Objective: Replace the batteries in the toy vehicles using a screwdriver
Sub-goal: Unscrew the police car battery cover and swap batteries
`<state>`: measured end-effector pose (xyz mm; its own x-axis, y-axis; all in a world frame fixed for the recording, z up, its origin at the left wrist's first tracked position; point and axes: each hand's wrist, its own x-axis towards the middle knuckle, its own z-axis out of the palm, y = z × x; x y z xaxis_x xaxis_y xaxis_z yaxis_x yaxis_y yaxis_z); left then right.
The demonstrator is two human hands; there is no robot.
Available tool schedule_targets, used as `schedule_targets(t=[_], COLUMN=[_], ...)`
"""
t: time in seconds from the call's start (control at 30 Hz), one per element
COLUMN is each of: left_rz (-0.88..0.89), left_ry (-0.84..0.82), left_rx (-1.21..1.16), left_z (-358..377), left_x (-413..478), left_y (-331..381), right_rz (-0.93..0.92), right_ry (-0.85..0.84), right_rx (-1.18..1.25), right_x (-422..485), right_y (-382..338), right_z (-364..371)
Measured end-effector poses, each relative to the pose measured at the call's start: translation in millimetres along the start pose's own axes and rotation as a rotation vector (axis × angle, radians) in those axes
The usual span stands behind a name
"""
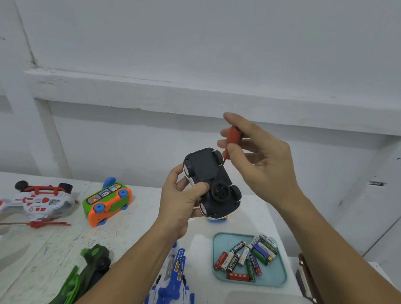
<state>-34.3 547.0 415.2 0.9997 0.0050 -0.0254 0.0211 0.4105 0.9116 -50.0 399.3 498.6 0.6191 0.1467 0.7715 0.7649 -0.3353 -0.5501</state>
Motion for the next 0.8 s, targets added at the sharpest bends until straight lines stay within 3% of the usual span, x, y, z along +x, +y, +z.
schedule_targets(t=[0.8], left_rz=[-0.049], left_ry=[0.012], left_rx=[-0.061], left_z=[-2.8], left_x=[-6.2], left_y=[-5.2], right_rz=[-0.119], right_ry=[-0.021], right_rx=[-0.05], right_x=[6.8], right_y=[3.1], right_z=[-5.5])
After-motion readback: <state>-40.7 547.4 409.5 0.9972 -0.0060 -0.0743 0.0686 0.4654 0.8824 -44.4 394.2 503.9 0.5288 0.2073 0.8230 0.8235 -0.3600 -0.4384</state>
